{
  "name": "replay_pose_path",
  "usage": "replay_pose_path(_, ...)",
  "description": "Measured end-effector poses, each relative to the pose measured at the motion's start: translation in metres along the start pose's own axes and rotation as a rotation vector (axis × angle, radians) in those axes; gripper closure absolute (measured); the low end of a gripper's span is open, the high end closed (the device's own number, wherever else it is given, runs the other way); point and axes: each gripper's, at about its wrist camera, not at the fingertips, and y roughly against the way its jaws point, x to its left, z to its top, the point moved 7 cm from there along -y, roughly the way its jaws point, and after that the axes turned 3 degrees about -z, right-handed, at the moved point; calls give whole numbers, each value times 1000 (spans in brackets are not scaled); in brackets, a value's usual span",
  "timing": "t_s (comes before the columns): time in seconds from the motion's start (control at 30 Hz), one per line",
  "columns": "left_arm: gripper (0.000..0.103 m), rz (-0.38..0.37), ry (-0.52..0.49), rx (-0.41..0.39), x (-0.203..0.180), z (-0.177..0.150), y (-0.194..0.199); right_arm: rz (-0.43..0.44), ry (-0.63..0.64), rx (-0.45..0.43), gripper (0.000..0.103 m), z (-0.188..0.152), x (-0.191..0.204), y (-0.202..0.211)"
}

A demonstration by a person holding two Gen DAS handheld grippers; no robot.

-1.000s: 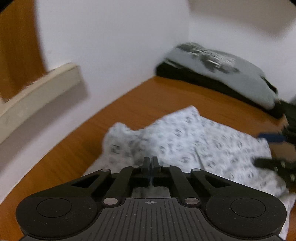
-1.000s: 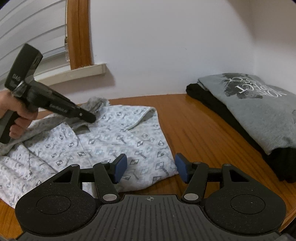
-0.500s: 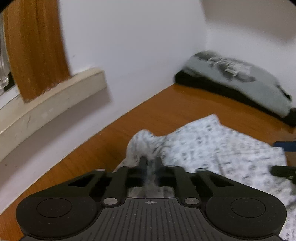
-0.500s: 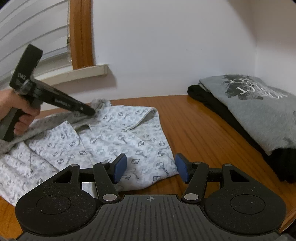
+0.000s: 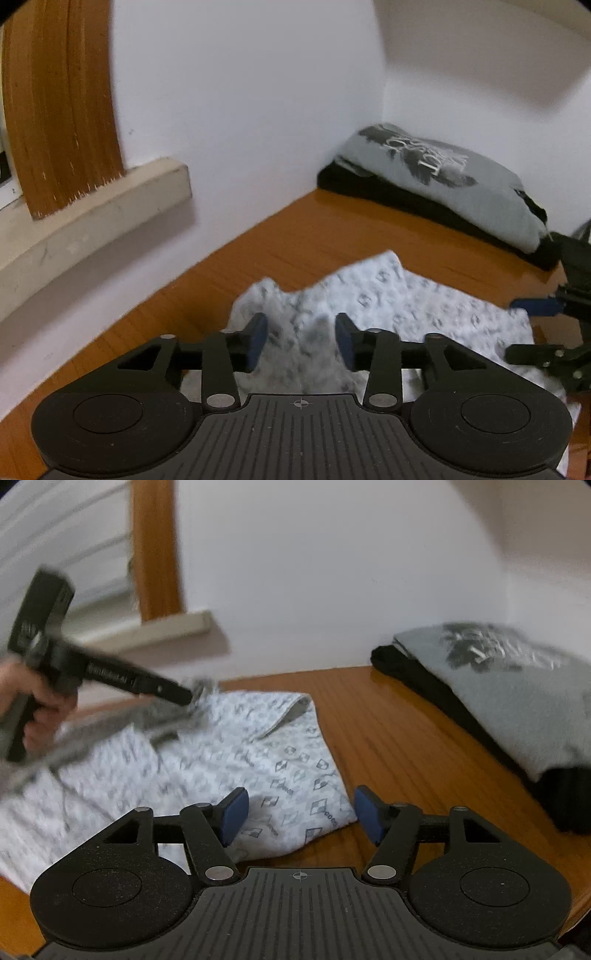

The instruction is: Fold clothes

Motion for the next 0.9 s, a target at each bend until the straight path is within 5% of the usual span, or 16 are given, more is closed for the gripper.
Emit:
replay_pose_path(0.13,69,-19,41,55,11,-8,-19,-7,-26,9,61,3,-5,-1)
replay_pose_path(0.27,69,-18,35,30,12,-15,-27,1,-53,22,82,3,-5,-1)
replay_pose_path(0.47,68,29,54,8,7,-5,-21,39,-81,9,89,6,1,1)
replay_pose_path(0.57,45,28,58,-63,-8,12,-6,55,-72,-21,89,10,9,8)
replay_pose_path(0.7,40,-43,16,-52,-44,34,-20,74,-27,-45,89,17,23,13)
replay_pose_path(0.77,29,-66,-6,-24,-61,41,-38,84,-3,-57,89,20,30,16)
replay_pose_path(0.9,29,-119,36,8,-71,49,-70,100,45,-64,89,24,43,18)
